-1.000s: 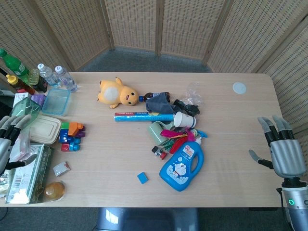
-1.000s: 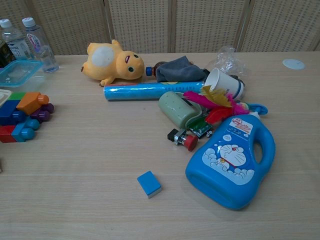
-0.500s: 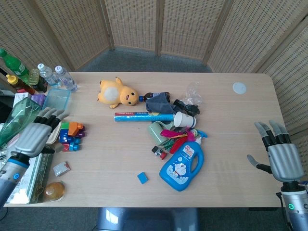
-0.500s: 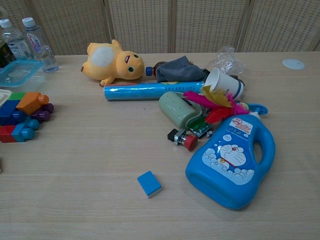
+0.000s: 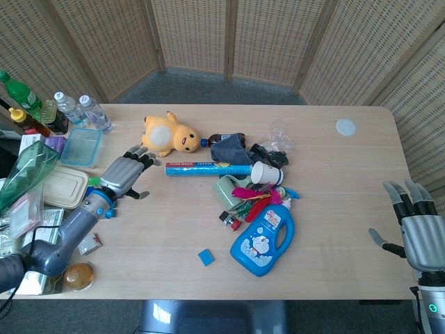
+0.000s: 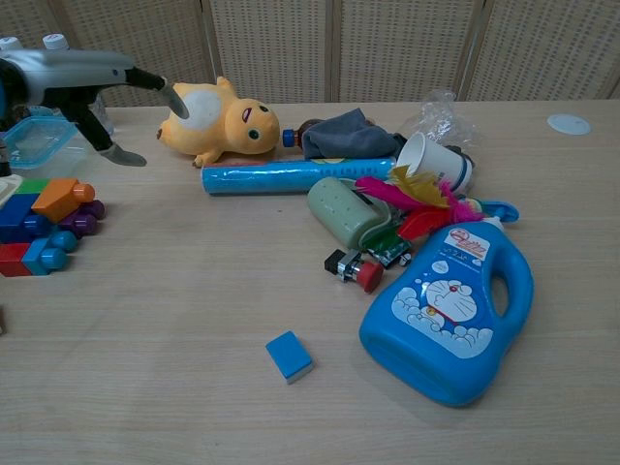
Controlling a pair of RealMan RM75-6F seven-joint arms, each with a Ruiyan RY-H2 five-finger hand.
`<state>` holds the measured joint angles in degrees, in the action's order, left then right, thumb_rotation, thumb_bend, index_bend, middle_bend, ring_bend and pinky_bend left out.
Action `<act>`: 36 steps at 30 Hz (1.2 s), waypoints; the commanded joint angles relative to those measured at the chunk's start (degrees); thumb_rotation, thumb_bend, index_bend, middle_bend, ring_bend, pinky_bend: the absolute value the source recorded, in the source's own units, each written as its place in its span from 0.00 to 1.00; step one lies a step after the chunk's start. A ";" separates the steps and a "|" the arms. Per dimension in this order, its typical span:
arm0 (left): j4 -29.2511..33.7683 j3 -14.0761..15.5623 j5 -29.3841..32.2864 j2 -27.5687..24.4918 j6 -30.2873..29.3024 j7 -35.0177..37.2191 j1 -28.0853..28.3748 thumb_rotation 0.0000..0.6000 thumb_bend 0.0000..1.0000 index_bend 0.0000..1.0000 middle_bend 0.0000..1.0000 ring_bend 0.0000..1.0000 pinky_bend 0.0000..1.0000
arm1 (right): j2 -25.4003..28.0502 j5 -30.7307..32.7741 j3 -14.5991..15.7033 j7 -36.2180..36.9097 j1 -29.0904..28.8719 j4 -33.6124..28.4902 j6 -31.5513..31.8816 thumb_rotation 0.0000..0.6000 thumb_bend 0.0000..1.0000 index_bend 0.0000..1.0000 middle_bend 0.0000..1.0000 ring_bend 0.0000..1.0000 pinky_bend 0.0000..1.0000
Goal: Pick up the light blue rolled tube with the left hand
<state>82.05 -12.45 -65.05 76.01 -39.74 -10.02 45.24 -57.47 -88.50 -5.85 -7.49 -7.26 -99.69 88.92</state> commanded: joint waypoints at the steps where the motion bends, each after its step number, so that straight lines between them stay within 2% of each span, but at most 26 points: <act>1: -7.44 -0.45 2.51 6.02 3.07 -0.14 4.08 0.94 0.29 0.21 0.17 0.05 0.00 | 0.11 0.28 -0.05 0.08 0.16 0.00 -0.05 0.84 0.24 0.05 0.16 0.00 0.00; 7: -15.62 -0.60 3.58 12.33 5.84 2.27 7.12 0.94 0.30 0.21 0.18 0.09 0.00 | 0.34 0.68 -0.16 -0.20 0.36 -0.30 -0.21 0.84 0.24 0.05 0.16 0.00 0.00; 17: -28.56 -1.32 2.66 22.38 8.79 7.41 11.32 0.94 0.32 0.22 0.18 0.09 0.00 | 1.23 1.39 -0.25 -0.31 1.54 -0.98 0.72 0.84 0.24 0.05 0.16 0.00 0.00; 28: -37.64 -1.40 0.45 28.93 11.53 12.39 14.18 0.94 0.36 0.23 0.18 0.08 0.03 | 2.07 2.44 -0.50 0.53 2.67 -1.04 1.43 0.84 0.24 0.05 0.16 0.00 0.00; 36: -42.94 -0.66 -1.24 32.47 12.82 16.25 14.15 0.94 0.36 0.22 0.14 0.00 0.00 | 2.12 2.92 -0.70 1.29 2.89 -0.58 1.21 0.85 0.24 0.04 0.16 0.00 0.00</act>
<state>39.50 -13.32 -65.93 108.08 -27.17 5.81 59.43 -55.35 -85.59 -6.56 -6.20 -4.38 -100.28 90.13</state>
